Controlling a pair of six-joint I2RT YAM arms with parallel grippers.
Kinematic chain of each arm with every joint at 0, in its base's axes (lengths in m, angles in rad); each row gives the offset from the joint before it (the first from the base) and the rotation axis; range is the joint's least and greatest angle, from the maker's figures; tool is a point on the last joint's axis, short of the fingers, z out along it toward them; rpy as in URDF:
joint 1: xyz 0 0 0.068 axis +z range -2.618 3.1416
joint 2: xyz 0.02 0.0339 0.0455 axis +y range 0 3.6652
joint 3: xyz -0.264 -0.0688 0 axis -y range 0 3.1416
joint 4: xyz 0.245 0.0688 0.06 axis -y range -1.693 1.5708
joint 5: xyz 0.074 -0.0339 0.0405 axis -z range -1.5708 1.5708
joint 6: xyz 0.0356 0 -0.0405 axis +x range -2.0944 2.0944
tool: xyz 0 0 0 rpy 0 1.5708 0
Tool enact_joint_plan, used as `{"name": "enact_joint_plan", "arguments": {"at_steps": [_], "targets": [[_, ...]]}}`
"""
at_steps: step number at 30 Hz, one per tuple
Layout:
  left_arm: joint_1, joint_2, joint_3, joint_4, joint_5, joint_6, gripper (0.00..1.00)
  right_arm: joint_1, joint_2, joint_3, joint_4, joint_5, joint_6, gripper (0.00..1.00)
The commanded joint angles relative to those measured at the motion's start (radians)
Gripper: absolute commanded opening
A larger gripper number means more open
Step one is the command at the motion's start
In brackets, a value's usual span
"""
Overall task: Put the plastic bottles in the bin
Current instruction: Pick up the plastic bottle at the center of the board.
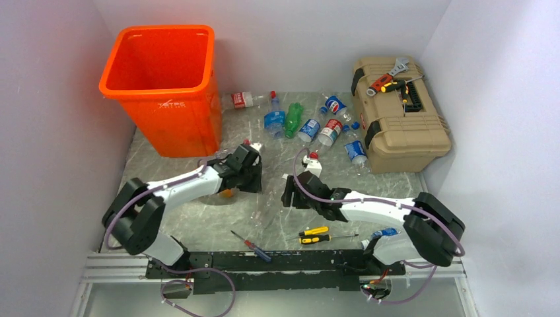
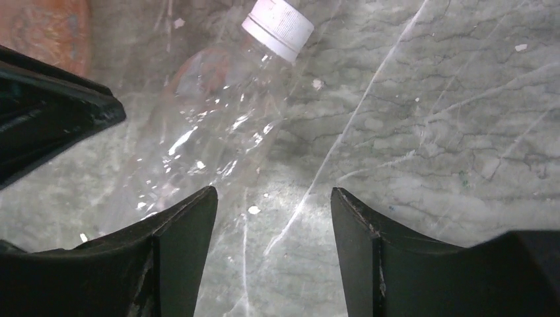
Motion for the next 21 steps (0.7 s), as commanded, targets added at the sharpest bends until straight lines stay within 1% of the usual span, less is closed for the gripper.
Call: {"name": "enact_joint_plan", "arguments": {"at_steps": [1, 3, 4, 5, 8, 10, 12, 14, 16, 18, 21], "targets": [[-0.004, -0.158, 0.034, -0.017, -0.108, 0.008, 0.26, -0.002, -0.127, 0.032, -0.042, 0.012, 0.025, 0.72], [-0.002, -0.226, 0.062, -0.060, -0.200, 0.035, 0.28, 0.000, -0.168, 0.026, -0.028, -0.047, 0.017, 0.84], [0.000, -0.265, 0.076, -0.081, -0.247, 0.052, 0.31, 0.005, -0.173, 0.035, -0.031, -0.073, 0.020, 0.94], [0.003, -0.302, 0.088, -0.098, -0.287, 0.071, 0.36, 0.014, -0.166, 0.062, -0.049, -0.087, 0.029, 0.99], [0.012, -0.418, 0.117, -0.136, -0.397, 0.137, 0.51, 0.073, -0.100, 0.155, -0.144, -0.049, 0.065, 1.00], [0.017, -0.498, 0.123, -0.154, -0.457, 0.179, 0.62, 0.081, -0.036, 0.210, -0.237, -0.016, 0.155, 1.00], [0.019, -0.558, 0.106, -0.153, -0.510, 0.212, 0.72, 0.081, 0.022, 0.253, -0.302, 0.028, 0.217, 1.00], [0.020, -0.617, 0.051, -0.135, -0.568, 0.211, 0.83, 0.085, 0.074, 0.291, -0.368, 0.085, 0.264, 1.00], [0.021, -0.677, -0.015, -0.103, -0.605, 0.202, 0.89, 0.097, 0.107, 0.335, -0.442, 0.151, 0.285, 1.00], [0.021, -0.721, -0.069, -0.077, -0.624, 0.190, 0.93, 0.109, 0.137, 0.369, -0.500, 0.198, 0.287, 1.00], [0.021, -0.744, -0.091, -0.060, -0.621, 0.183, 0.94, 0.110, 0.174, 0.378, -0.502, 0.174, 0.275, 1.00]]}}
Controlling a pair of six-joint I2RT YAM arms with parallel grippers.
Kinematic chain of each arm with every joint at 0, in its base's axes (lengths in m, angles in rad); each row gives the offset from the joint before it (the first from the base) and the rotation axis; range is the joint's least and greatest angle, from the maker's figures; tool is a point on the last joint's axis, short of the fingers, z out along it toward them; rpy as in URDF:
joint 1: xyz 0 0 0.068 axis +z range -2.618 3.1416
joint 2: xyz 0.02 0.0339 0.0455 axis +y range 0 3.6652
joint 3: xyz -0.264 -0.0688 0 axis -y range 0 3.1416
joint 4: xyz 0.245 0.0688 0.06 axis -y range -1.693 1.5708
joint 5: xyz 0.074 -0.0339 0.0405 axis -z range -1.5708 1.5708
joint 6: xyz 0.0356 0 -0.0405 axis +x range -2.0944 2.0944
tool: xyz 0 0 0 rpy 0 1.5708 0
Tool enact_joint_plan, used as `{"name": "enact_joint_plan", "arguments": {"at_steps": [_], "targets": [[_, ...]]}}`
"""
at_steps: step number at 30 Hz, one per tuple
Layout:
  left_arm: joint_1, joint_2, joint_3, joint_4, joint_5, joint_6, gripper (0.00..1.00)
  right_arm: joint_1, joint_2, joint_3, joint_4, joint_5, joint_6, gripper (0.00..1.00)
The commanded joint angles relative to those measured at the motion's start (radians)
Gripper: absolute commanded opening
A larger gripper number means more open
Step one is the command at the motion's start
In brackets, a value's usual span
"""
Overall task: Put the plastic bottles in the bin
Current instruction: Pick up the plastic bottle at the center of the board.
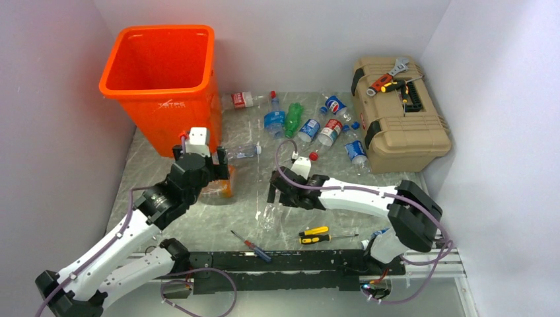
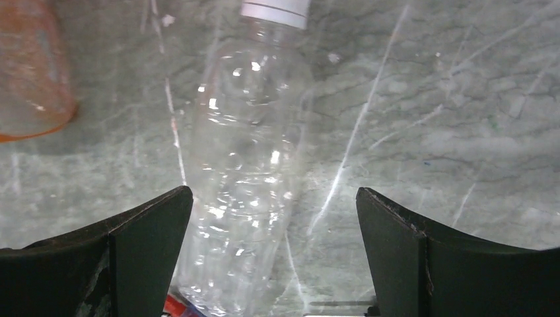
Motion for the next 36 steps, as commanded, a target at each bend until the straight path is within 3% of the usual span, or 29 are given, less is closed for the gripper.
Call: {"name": "enact_joint_plan", "arguments": {"at_steps": [1, 11, 16, 21, 28, 32, 36], "targets": [[0.003, -0.006, -0.024, 0.024, -0.058, 0.006, 0.95, 0.012, 0.038, 0.052, -0.088, 0.052, 0.036, 1.00], [0.003, -0.011, -0.009, -0.008, -0.021, 0.006, 0.94, 0.061, 0.135, 0.032, -0.046, -0.009, 0.046, 0.99], [0.003, -0.020, -0.013, -0.009, -0.012, 0.014, 0.93, 0.083, 0.132, -0.029, -0.006, -0.014, 0.031, 0.94], [0.003, -0.017, -0.007, -0.014, 0.014, 0.009, 0.92, 0.112, 0.135, -0.048, 0.004, -0.007, -0.019, 0.82], [0.003, -0.016, -0.006, -0.014, 0.042, 0.007, 0.92, 0.133, 0.072, -0.025, -0.002, 0.029, -0.114, 0.56], [0.003, -0.017, -0.005, -0.011, 0.056, 0.004, 0.91, 0.166, -0.142, -0.109, 0.189, 0.094, -0.258, 0.48], [0.004, -0.026, -0.008, 0.016, 0.082, 0.015, 0.91, 0.198, -0.387, -0.324, 0.568, 0.122, -0.460, 0.44]]}}
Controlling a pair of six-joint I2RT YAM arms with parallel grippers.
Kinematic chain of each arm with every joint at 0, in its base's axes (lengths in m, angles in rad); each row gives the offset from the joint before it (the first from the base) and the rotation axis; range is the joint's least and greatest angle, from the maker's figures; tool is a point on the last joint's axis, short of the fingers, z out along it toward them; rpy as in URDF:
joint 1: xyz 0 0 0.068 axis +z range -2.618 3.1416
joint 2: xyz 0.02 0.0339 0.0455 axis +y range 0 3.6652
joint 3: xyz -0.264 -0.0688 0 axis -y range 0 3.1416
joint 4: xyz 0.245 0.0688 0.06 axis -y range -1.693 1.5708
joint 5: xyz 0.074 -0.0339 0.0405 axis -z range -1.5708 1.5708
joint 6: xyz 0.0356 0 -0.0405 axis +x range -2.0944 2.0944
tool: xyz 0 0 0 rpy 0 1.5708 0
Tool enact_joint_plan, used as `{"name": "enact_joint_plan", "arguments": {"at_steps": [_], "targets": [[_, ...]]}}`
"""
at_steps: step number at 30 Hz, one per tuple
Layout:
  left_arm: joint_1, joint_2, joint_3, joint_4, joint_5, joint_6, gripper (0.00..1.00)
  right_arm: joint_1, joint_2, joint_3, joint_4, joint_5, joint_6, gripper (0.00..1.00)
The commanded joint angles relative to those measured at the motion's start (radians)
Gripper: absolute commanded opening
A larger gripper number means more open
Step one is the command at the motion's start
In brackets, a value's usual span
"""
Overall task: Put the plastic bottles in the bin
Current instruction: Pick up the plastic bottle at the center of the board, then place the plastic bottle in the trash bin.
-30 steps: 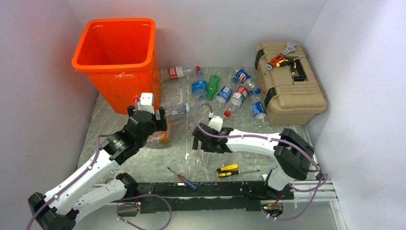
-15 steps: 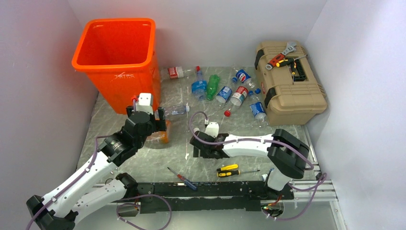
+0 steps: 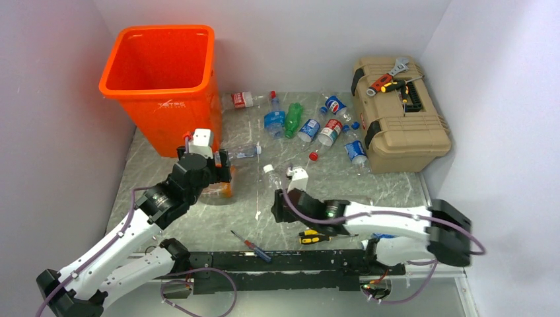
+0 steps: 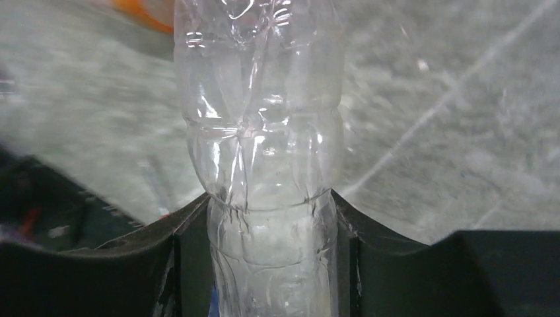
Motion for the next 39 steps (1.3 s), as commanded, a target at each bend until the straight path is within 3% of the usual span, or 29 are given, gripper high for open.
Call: {"name": "enact_joint_plan", "arguments": {"at_steps": [1, 4, 9, 14, 19, 25, 29, 33, 39], "targets": [[0.003, -0.025, 0.021, 0.046, 0.054, 0.017, 0.91, 0.025, -0.280, -0.218, 0.529, 0.063, -0.265, 0.44], [0.004, -0.086, -0.011, 0.111, 0.128, -0.037, 0.93, 0.027, -0.415, -0.334, 0.732, 0.050, -0.390, 0.38], [0.003, -0.167, -0.021, 0.316, 0.447, -0.127, 0.94, 0.031, -0.538, -0.472, 1.015, -0.029, -0.508, 0.34], [0.004, -0.069, 0.045, 0.477, 0.747, -0.236, 0.95, 0.031, -0.528, -0.505, 1.161, -0.080, -0.531, 0.33], [0.004, 0.077, 0.096, 0.593, 0.931, -0.287, 0.89, 0.045, -0.452, -0.485, 1.245, -0.108, -0.535, 0.32], [0.000, 0.154, 0.120, 0.667, 1.002, -0.296, 0.83, 0.061, -0.373, -0.461, 1.300, -0.122, -0.549, 0.32], [-0.004, 0.177, 0.136, 0.610, 0.988, -0.264, 0.80, 0.063, -0.353, -0.451, 1.306, -0.122, -0.551, 0.32], [-0.008, 0.189, 0.131, 0.583, 0.978, -0.258, 0.70, 0.063, -0.345, -0.442, 1.303, -0.118, -0.553, 0.31], [-0.024, 0.199, 0.114, 0.575, 0.984, -0.265, 0.74, 0.063, -0.340, -0.446, 1.309, -0.098, -0.544, 0.31]]}}
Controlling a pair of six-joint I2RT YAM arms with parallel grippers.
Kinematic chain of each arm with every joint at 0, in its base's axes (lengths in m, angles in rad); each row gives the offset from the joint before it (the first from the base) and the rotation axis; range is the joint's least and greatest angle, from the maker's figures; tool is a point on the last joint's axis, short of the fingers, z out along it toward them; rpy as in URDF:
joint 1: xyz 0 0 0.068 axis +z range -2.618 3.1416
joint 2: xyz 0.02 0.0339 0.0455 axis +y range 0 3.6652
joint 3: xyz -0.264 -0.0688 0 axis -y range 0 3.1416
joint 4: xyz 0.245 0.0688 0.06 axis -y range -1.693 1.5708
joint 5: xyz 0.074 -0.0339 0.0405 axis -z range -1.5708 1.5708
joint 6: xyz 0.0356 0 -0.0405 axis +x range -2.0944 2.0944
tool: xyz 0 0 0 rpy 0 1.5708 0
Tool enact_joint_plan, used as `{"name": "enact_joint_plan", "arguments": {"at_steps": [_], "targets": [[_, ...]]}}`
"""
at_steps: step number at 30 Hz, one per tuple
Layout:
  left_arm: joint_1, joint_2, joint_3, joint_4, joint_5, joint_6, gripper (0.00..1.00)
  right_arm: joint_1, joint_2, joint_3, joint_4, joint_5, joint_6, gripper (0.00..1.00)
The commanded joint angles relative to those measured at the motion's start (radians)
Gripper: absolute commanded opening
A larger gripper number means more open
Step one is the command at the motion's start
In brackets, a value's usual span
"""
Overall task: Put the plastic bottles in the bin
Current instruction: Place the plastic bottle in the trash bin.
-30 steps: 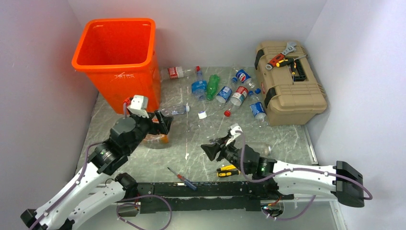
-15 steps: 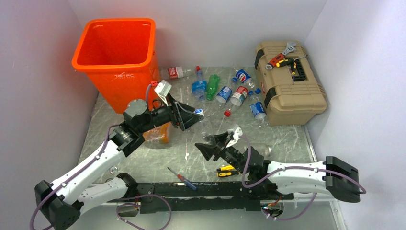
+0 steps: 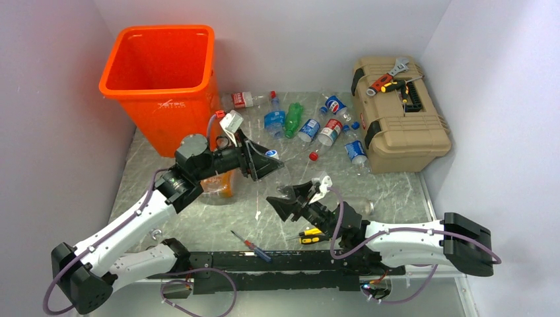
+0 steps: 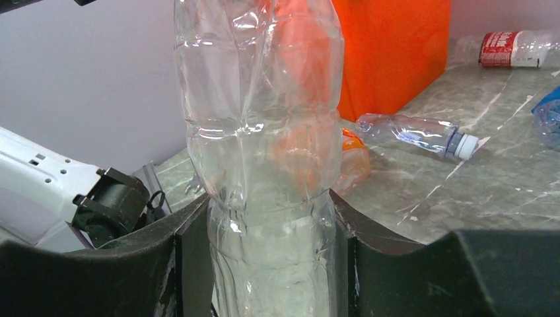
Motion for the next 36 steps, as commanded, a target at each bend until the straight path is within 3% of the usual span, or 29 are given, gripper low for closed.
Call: {"name": "enact_joint_plan", "arguments": {"at_steps": [1, 4, 7, 8, 10, 14, 23, 26, 31, 36], "targets": [[-0.019, 0.006, 0.015, 0.005, 0.021, 0.004, 0.72, 0.007, 0.003, 0.037, 0.075, 0.004, -0.003, 0.31], [-0.031, 0.012, 0.021, 0.004, 0.024, 0.015, 0.55, 0.007, 0.007, 0.043, 0.072, 0.004, 0.001, 0.32], [-0.043, 0.020, 0.031, -0.008, 0.031, 0.036, 0.23, 0.007, 0.009, 0.049, 0.050, -0.001, 0.007, 0.33], [-0.046, 0.020, 0.032, -0.011, 0.032, 0.043, 0.13, 0.007, 0.007, 0.051, 0.039, -0.006, 0.009, 0.35], [-0.050, 0.018, 0.035, -0.028, 0.023, 0.058, 0.00, 0.007, -0.004, 0.076, -0.029, -0.002, 0.023, 0.48], [-0.050, -0.001, 0.059, -0.096, -0.024, 0.111, 0.00, 0.007, -0.038, 0.201, -0.351, 0.019, 0.067, 0.99], [-0.051, -0.078, 0.276, -0.467, -0.350, 0.448, 0.00, 0.007, -0.141, 0.484, -1.013, 0.157, 0.126, 1.00], [-0.050, -0.106, 0.317, -0.501, -0.487, 0.542, 0.00, 0.007, -0.177, 0.518, -1.152, 0.268, 0.182, 1.00], [-0.050, -0.105, 0.452, -0.473, -0.665, 0.753, 0.00, 0.006, -0.304, 0.438, -1.137, 0.274, 0.144, 1.00], [-0.051, 0.006, 0.591, -0.337, -0.866, 0.988, 0.00, 0.006, -0.397, 0.334, -1.089, 0.372, 0.201, 1.00]]}}
